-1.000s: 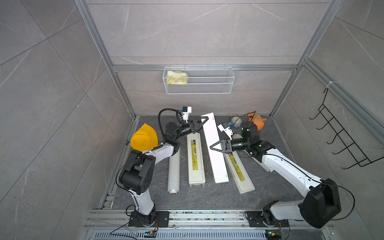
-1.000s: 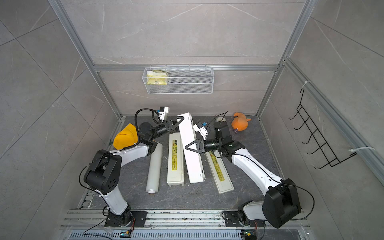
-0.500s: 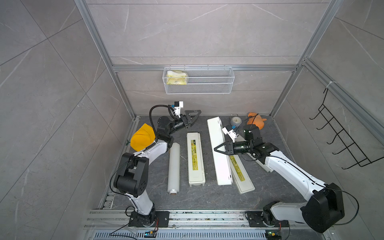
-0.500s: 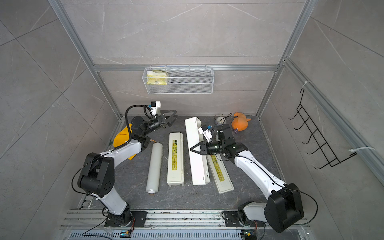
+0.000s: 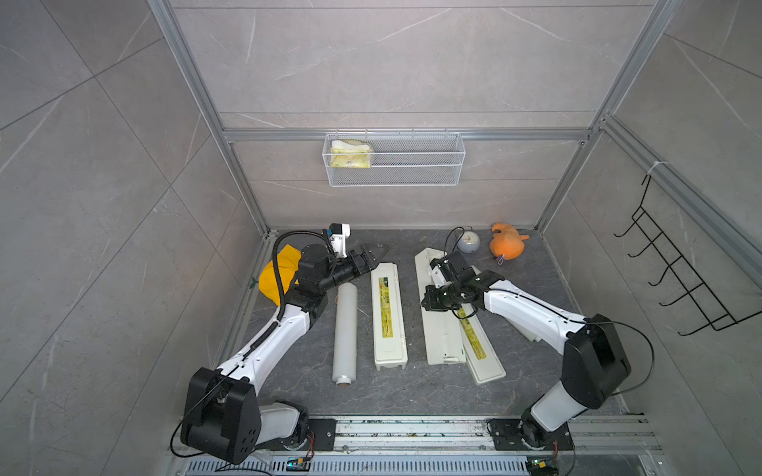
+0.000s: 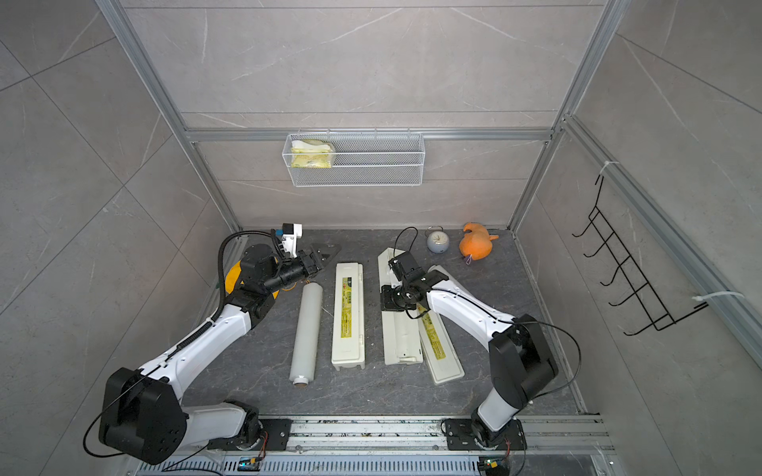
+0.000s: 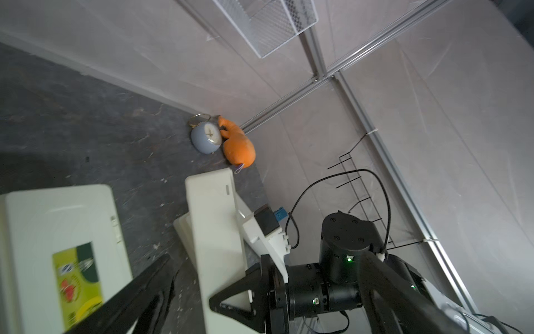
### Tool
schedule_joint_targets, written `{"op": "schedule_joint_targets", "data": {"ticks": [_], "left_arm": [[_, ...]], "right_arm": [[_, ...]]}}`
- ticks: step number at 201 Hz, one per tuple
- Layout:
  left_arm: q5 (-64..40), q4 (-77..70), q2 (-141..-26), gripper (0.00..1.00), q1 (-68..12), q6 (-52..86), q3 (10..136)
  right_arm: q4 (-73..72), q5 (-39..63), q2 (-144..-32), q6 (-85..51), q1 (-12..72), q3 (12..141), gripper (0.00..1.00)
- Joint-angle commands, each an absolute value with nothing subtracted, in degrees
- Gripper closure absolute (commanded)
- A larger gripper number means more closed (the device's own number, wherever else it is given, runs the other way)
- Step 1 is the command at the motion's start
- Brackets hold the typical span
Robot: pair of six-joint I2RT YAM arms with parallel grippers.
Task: Put plastic wrap rolls into dispensers
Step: Place the plastic wrap cutting box at the center of the board.
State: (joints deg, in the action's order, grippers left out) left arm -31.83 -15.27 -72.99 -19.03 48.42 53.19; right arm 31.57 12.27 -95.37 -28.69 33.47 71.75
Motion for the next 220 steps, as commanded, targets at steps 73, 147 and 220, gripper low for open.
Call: {"op": "schedule_joint_targets", "data": {"ticks": [73, 147, 220], "left_arm": [[-23.4, 10.2, -63.9, 0.01, -13.7, 36.7, 47.7], [-22.3, 12.9, -64.2, 0.01, -11.6, 36.7, 45.5], [-15.0, 23.6, -66.1, 0.02, -11.6, 31.7, 47.8]], "right_arm": [[35.7, -2.2, -110.3, -37.0, 40.1, 82.7, 1.00], [35.9, -2.2, -112.8, -37.4, 40.4, 83.1, 0.55], [39.0, -2.1, -105.7, -31.6, 40.0, 82.5, 0.45]]}}
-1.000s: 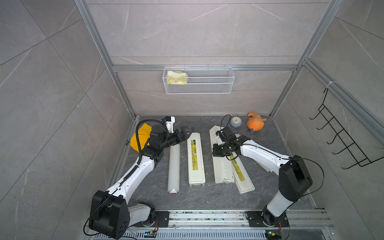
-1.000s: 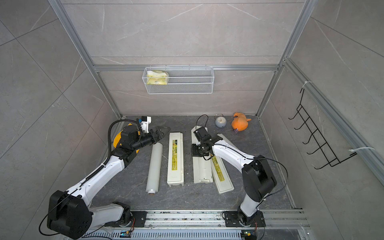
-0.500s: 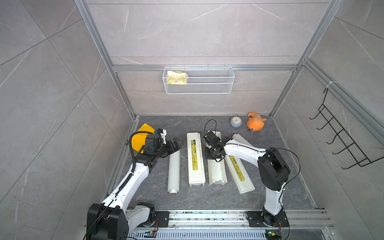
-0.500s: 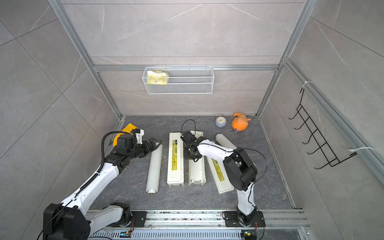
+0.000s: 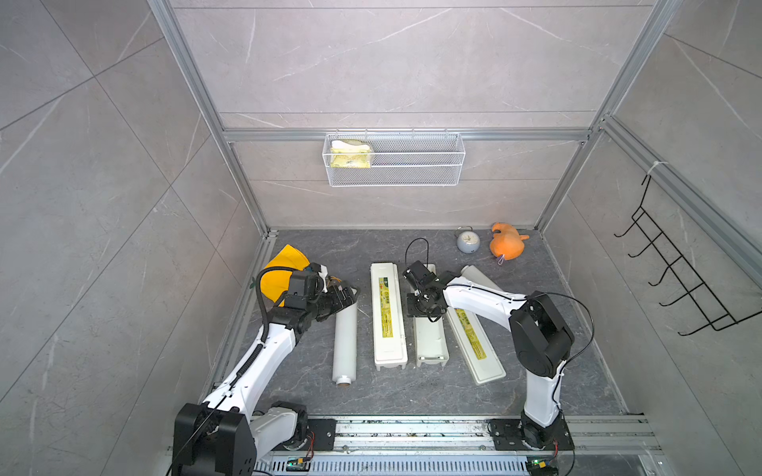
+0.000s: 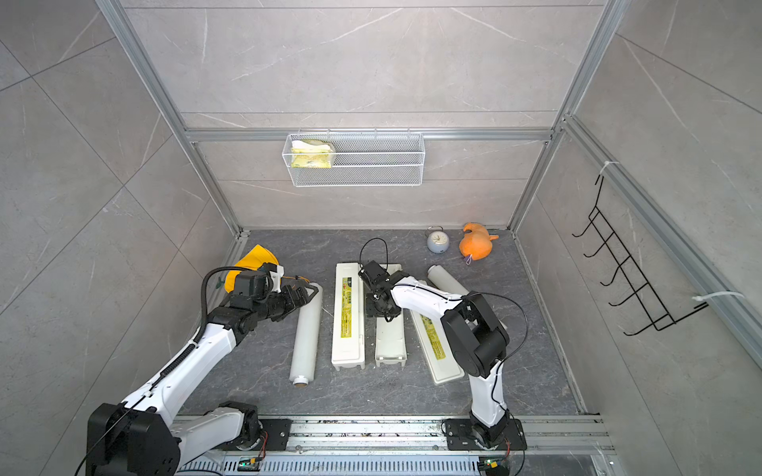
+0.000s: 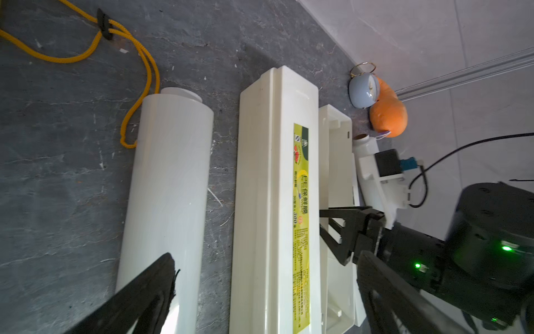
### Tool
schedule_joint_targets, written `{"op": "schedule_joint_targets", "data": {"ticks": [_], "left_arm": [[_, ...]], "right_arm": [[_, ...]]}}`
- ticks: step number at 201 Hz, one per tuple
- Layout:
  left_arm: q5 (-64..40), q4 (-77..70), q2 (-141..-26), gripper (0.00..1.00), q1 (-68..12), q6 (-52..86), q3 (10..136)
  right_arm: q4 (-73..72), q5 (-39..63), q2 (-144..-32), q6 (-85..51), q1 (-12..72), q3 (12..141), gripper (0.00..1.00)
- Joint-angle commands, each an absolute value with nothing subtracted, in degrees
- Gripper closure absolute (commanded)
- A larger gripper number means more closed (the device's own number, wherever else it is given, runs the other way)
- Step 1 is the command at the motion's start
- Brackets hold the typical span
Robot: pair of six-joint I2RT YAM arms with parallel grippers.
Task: Put plastic wrap rolls into dispensers
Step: Place the plastic wrap cutting box at the center of the board.
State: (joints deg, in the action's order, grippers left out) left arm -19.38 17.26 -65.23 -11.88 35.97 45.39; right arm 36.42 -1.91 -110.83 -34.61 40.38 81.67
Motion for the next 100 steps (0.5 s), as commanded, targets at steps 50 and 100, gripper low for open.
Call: {"op": "schedule_joint_targets", "data": {"ticks": [50, 100], "left_arm": [[-11.7, 27.8, -69.0, 0.02, -12.4, 30.1, 48.0], [-7.6, 34.2, -75.6, 0.02, -15.1, 26.4, 51.0]], "right_arm": [[41.3, -1.7, -98.7, -27.9, 37.0, 80.2, 0.40], [43.6, -1.1, -91.0, -24.3, 30.8, 75.2, 0.37]]}}
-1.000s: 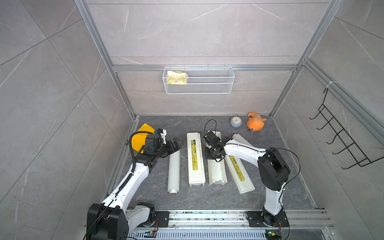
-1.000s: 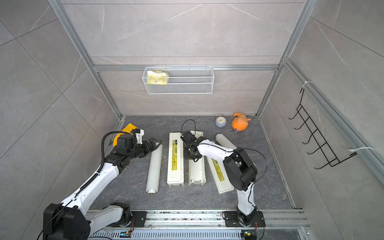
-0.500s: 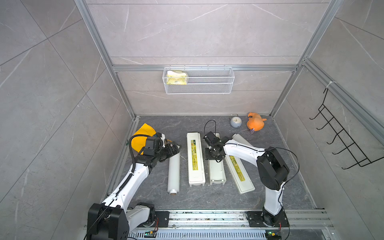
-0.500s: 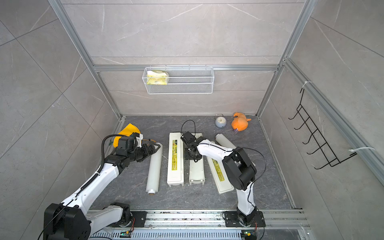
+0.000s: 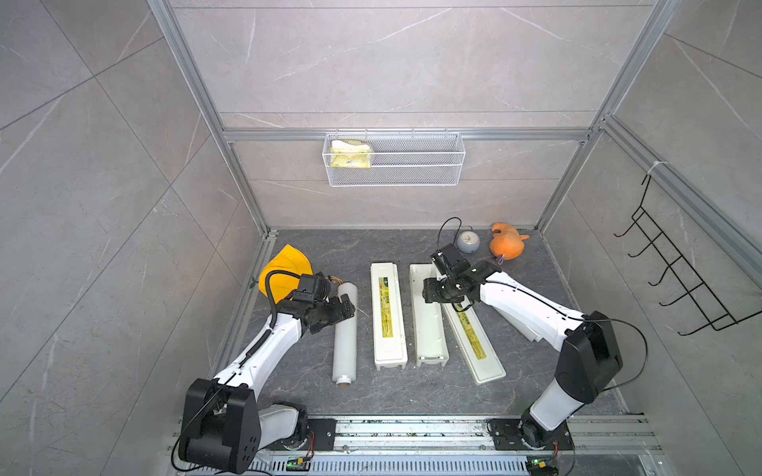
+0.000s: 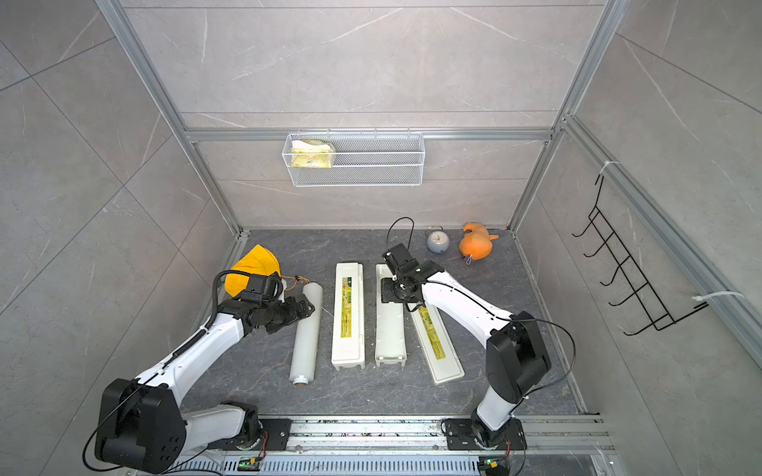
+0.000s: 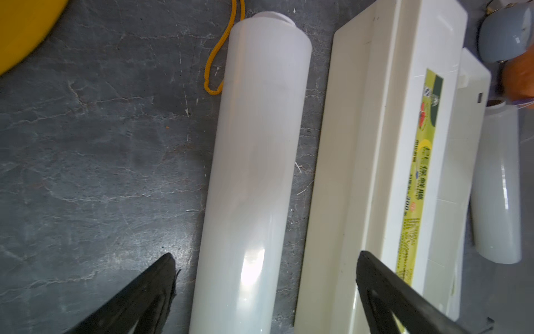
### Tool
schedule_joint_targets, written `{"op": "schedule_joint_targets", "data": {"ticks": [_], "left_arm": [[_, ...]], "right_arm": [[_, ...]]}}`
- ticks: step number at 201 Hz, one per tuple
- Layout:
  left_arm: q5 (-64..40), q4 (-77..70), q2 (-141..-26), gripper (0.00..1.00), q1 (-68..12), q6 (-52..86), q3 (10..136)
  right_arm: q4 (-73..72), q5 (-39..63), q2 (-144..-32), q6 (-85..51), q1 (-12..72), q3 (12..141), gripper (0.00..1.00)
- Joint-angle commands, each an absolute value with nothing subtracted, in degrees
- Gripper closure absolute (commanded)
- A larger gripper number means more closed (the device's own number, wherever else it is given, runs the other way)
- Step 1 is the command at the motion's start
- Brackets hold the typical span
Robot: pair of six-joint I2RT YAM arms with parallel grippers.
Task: Put plastic wrap rolls into dispensers
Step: Place the plastic wrap cutting box at the center of the board, then pick up the plastic wrap from the center of the board.
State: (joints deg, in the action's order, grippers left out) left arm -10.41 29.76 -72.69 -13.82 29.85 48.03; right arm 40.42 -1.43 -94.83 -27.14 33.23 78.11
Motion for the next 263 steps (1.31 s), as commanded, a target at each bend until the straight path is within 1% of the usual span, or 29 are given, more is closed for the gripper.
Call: {"op": "schedule_joint_targets", "data": {"ticks": [1, 24, 54, 115, 149, 203, 230, 263], "left_arm": [[-7.6, 34.3, -75.7, 0.02, -15.2, 26.3, 51.1], [-6.4, 35.6, -80.2, 0.03, -16.6, 25.1, 52.1], [-4.4, 36.9, -86.0, 0.04, -19.1, 23.0, 54.3], [1.8, 43.0, -95.3, 0.11, -23.4, 19.7, 59.9], [6.3, 46.1, -99.5, 0.18, -25.2, 21.1, 61.7], [5.5, 45.6, -100.5, 0.38, -25.2, 23.0, 61.3], [4.7, 45.9, -98.6, 0.42, -25.1, 23.7, 61.6], [4.3, 49.0, -92.5, 0.43, -25.1, 24.5, 64.0]], "right_arm": [[43.5, -1.1, -90.8, -24.3, 30.7, 75.0, 0.37], [43.1, 0.2, -88.4, -23.8, 27.6, 72.1, 0.37], [42.1, 1.7, -87.5, -23.6, 26.4, 70.0, 0.36], [40.6, 3.1, -87.8, -23.4, 25.4, 68.8, 0.36], [40.1, 4.3, -88.1, -23.3, 25.2, 68.5, 0.36], [40.2, 4.2, -87.6, -22.8, 25.0, 68.1, 0.36], [40.3, 4.1, -86.9, -22.6, 24.7, 67.6, 0.36], [40.5, 4.1, -86.1, -22.0, 23.9, 67.4, 0.37]]}}
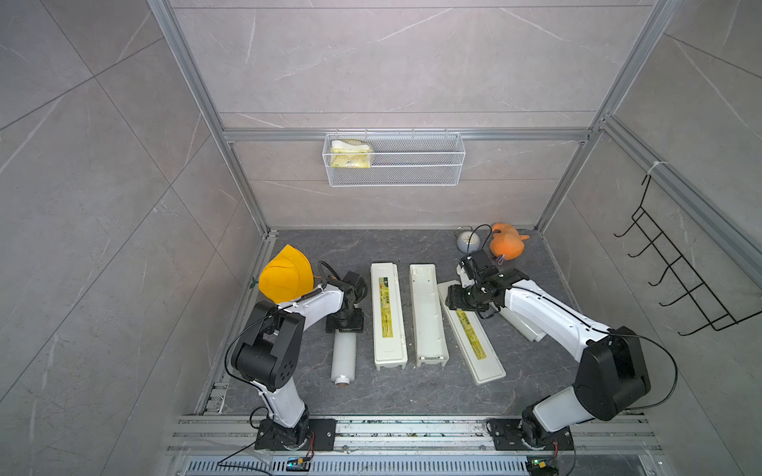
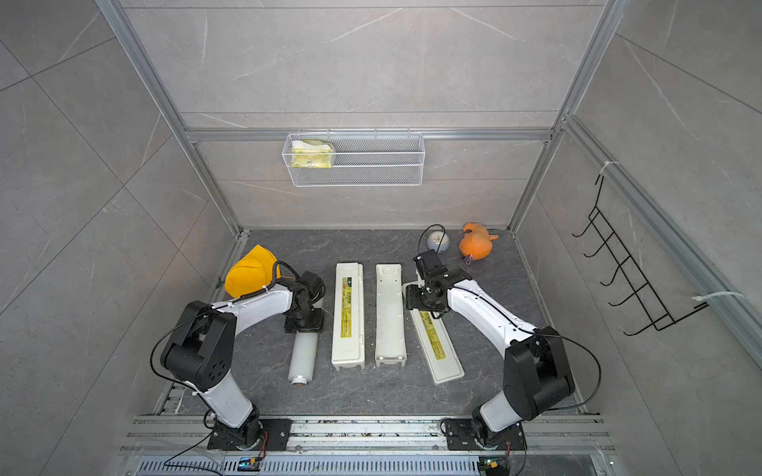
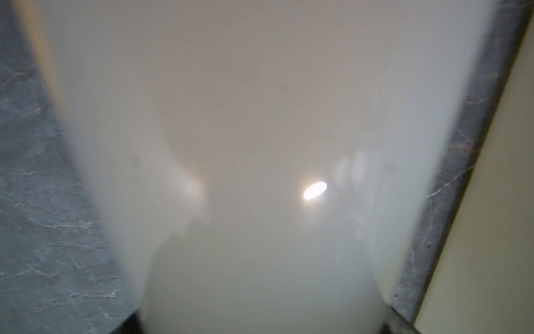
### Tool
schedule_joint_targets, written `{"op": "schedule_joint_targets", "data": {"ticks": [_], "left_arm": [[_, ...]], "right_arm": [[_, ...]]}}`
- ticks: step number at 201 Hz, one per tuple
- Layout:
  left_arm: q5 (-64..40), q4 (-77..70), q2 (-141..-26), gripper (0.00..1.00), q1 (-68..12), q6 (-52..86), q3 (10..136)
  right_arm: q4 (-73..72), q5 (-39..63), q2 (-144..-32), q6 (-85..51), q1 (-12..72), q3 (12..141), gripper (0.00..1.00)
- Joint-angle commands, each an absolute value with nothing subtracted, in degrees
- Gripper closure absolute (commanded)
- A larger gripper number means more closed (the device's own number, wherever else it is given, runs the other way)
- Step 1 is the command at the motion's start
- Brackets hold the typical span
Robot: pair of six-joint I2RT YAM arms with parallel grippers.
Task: Put plastic wrap rolls into dispensers
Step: Pick up the plastic wrap from the center of the board.
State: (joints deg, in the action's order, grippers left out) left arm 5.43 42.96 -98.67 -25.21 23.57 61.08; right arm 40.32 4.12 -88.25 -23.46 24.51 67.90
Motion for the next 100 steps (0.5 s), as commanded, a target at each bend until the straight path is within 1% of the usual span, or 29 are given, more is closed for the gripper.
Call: {"op": "schedule_joint_targets", "data": {"ticks": [1, 56, 79, 100], "left_arm": [[4.3, 49.1, -92.3, 0.43, -25.1, 24.5, 64.0], [1.1, 54.7, -81.8, 0.44, -25.5, 27.8, 72.1], [2.0, 55.5, -82.2, 0.44, -28.8, 30.4, 78.7], [2.0, 55.4, -85.8, 0.44, -33.2, 32.8, 85.7]], "right_arm": [[40.5, 4.1, -86.1, -22.0, 23.9, 67.4, 0.36], [40.2, 4.6, -85.1, -21.2, 22.5, 66.7, 0.36], [39.6, 5.2, -85.1, -20.9, 21.6, 66.5, 0.36], [39.8, 5.4, -84.8, -20.4, 20.3, 66.8, 0.36]]}}
